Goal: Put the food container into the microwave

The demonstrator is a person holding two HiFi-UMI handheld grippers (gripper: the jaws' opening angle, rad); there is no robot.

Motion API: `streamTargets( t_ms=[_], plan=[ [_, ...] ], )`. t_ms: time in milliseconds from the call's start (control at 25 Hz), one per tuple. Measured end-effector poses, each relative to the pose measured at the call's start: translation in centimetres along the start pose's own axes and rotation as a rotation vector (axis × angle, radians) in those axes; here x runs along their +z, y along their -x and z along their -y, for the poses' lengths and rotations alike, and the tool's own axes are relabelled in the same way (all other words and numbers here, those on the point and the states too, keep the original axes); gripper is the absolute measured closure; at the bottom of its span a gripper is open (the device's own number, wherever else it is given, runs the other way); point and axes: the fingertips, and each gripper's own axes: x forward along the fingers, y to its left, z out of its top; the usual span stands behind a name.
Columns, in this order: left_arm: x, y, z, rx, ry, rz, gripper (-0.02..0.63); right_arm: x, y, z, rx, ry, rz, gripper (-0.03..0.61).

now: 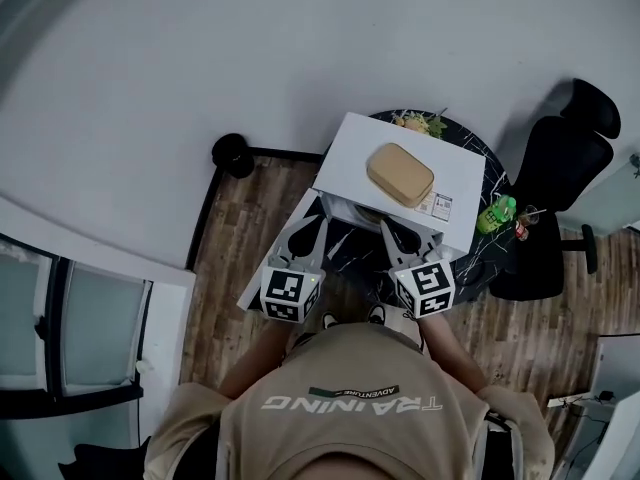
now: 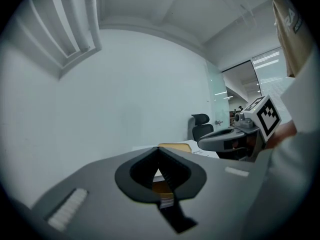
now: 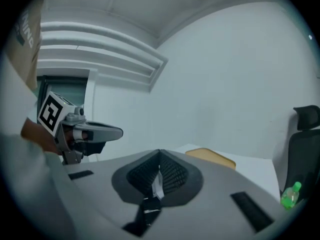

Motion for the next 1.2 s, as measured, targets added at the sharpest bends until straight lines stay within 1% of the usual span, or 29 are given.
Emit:
streamTargets(
  t_ms=[80, 240, 400, 480, 600, 720, 840, 960, 1200],
  plan=[
    [-0.2, 0.3, 0.6, 0.001, 0.000, 0.002, 0.606, -0.1, 0.3, 0.2, 0.008, 0.017, -0.005, 0.568],
    [-1.3, 0.8, 1.2, 0.005, 0.009, -0.022, 0.606, -0.9, 0.5, 0.5, 0.015, 0.007, -0.030, 0.569],
    [-2.5, 1.8, 1.1, 0.023, 0.016, -0.039, 0.606, -1.6, -0.1, 0.1, 0.024, 0.054, -0.067, 0.569],
    [-3.1, 1.9, 1.1, 0.018, 0.037, -0.049, 0.606, -1.9, -0.5, 0.0, 0.022, 0.048, -0.063, 0.569],
    [-3.6, 1.6, 1.2, 0.012, 0.038, -0.052, 0.606, -2.1, -0.6, -0.3, 0.025, 0.016, -0.057, 0.569],
    [-3.1, 1.4, 1.3, 0.007, 0.027, -0.038, 0.606, -2.0, -0.6, -0.6, 0.028, 0.013, -0.055, 0.569],
    [-2.4, 1.2, 1.5, -0.006, 0.006, -0.023, 0.606, -1.2, -0.8, -0.2, 0.014, 0.008, -0.029, 0.569],
    [-2.4, 1.1, 1.5, -0.013, 0.004, -0.025, 0.606, -0.6, -0.7, -0.2, 0.005, 0.014, -0.010, 0.569],
    [-1.5, 1.1, 1.4, 0.006, -0.004, -0.003, 0.606, -1.8, -1.0, -0.5, 0.022, 0.031, -0.030, 0.569]
  ],
)
